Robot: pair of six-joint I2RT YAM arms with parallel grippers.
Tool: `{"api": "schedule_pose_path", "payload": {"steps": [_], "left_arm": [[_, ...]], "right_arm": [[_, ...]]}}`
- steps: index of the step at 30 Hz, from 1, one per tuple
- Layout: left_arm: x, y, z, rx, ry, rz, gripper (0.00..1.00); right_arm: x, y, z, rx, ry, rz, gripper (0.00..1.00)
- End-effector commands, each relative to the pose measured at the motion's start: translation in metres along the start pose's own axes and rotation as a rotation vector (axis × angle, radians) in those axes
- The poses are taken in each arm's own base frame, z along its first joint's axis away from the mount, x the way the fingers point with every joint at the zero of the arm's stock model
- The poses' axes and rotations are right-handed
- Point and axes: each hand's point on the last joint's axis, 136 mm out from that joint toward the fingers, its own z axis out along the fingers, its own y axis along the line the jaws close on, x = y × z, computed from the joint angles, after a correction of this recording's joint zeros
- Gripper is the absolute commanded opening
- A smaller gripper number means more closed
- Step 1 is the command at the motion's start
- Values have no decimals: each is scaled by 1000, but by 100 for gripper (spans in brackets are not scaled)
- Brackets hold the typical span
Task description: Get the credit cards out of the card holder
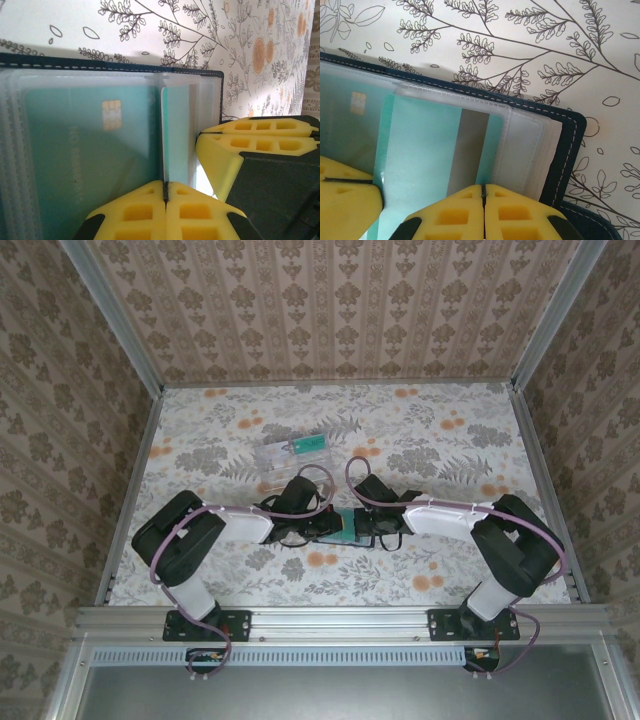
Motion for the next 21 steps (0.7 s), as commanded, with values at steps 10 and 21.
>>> {"api": "schedule_pose_path", "payload": {"steps": [10, 21], "left_arm": [[1, 9, -4, 5, 2, -25, 0], [2, 8, -4, 20, 0, -28, 0]], "right_arm": [[20, -26, 7, 81, 61, 28, 9], [20, -26, 7, 82, 62, 29, 9]]}}
